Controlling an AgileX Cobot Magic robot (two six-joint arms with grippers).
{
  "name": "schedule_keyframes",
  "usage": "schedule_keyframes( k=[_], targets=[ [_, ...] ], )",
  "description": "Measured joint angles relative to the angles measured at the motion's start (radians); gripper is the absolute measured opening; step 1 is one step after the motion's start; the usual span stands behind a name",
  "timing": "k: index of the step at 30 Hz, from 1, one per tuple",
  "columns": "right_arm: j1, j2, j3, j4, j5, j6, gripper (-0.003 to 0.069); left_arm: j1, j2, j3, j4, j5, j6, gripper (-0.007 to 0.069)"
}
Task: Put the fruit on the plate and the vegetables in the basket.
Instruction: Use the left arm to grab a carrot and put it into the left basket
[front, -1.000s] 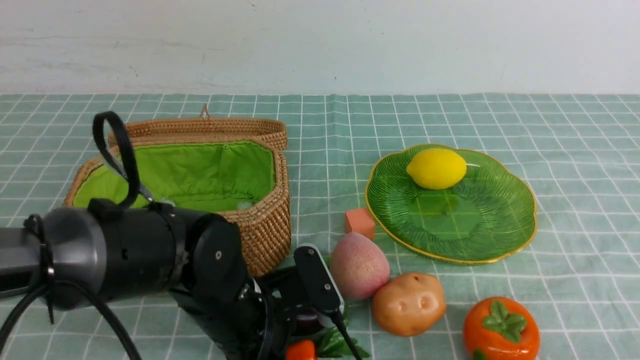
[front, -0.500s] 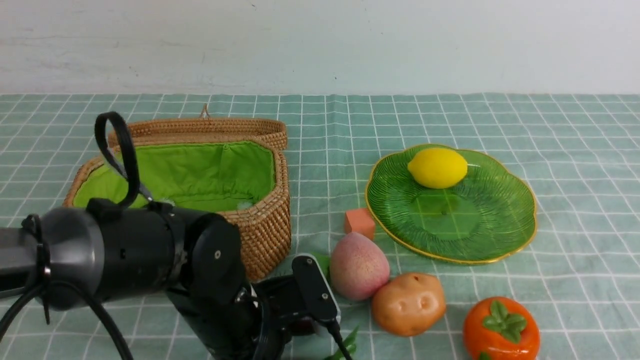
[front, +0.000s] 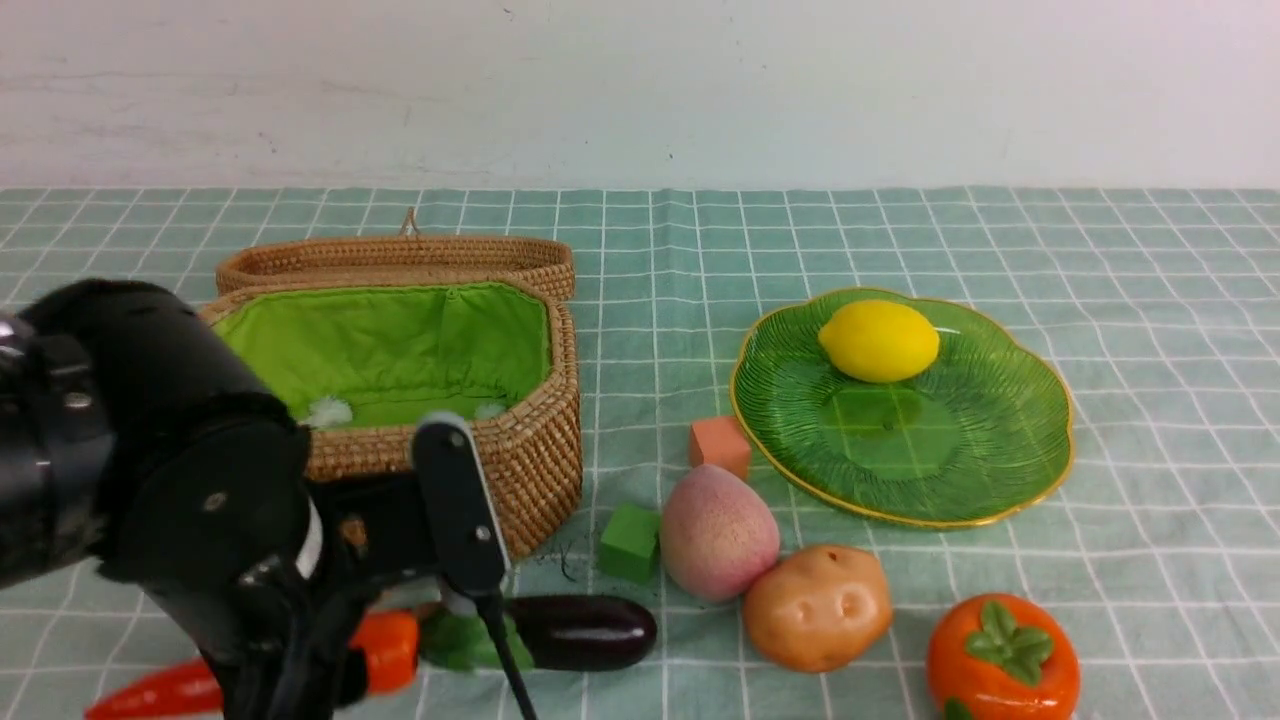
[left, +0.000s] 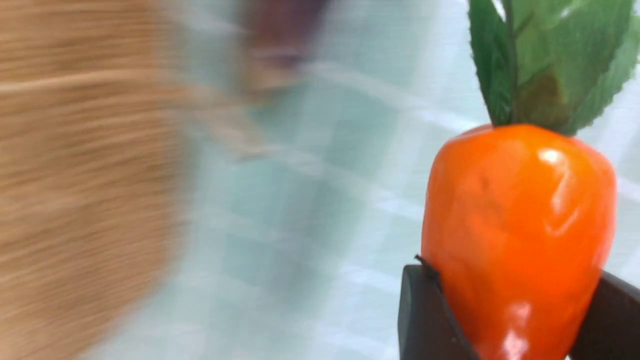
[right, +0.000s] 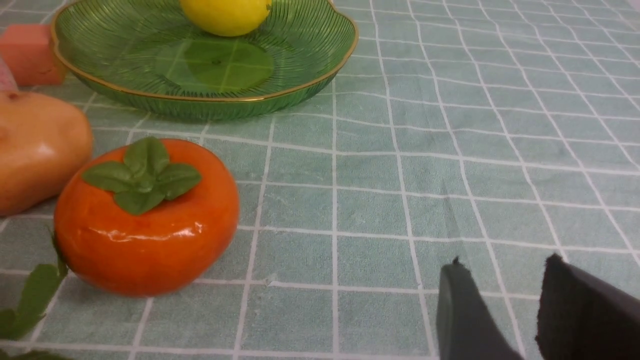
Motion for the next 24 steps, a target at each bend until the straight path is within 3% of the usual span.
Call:
schedule_keyframes(
  k=[1, 4, 6, 8, 11, 12, 15, 18, 24],
  targets=[
    [0.0, 0.0, 0.0, 0.0, 0.0, 0.0, 0.024, -0.001, -0.005, 0.0, 0.0, -0.013, -0.007, 0.0332],
    [0.0, 0.0, 0.0, 0.0, 0.0, 0.0, 0.024, 0.047, -0.051, 0.0, 0.187, -0.133, -0.049, 0.0332],
    [0.0, 0.0, 0.0, -0.001, 0.0, 0.0, 0.024, 0.139, -0.058, 0.0, 0.323, -0.286, -0.083, 0.0332],
    [0.0, 0.0, 0.0, -0.001, 0.0, 0.0, 0.024, 0.199, -0.052, 0.001, 0.365, -0.382, -0.093, 0.0332],
    [0.0, 0.0, 0.0, -0.002, 0.0, 0.0, 0.024, 0.269, -0.029, 0.002, 0.394, -0.529, -0.098, 0.0332],
    [0.0, 0.0, 0.0, -0.002, 0.0, 0.0, 0.024, 0.308, 0.004, 0.004, 0.418, -0.644, -0.101, 0.0332],
    [0.0, 0.0, 0.0, -0.002, 0.0, 0.0, 0.024, 0.315, 0.041, 0.005, 0.434, -0.719, -0.101, 0.0332],
    [0.0, 0.0, 0.0, -0.002, 0.0, 0.0, 0.024, 0.315, 0.076, 0.005, 0.437, -0.763, -0.121, 0.0332],
    [0.0, 0.0, 0.0, -0.003, 0.0, 0.0, 0.024, 0.316, 0.095, 0.006, 0.435, -0.779, -0.273, 0.0332]
  ],
)
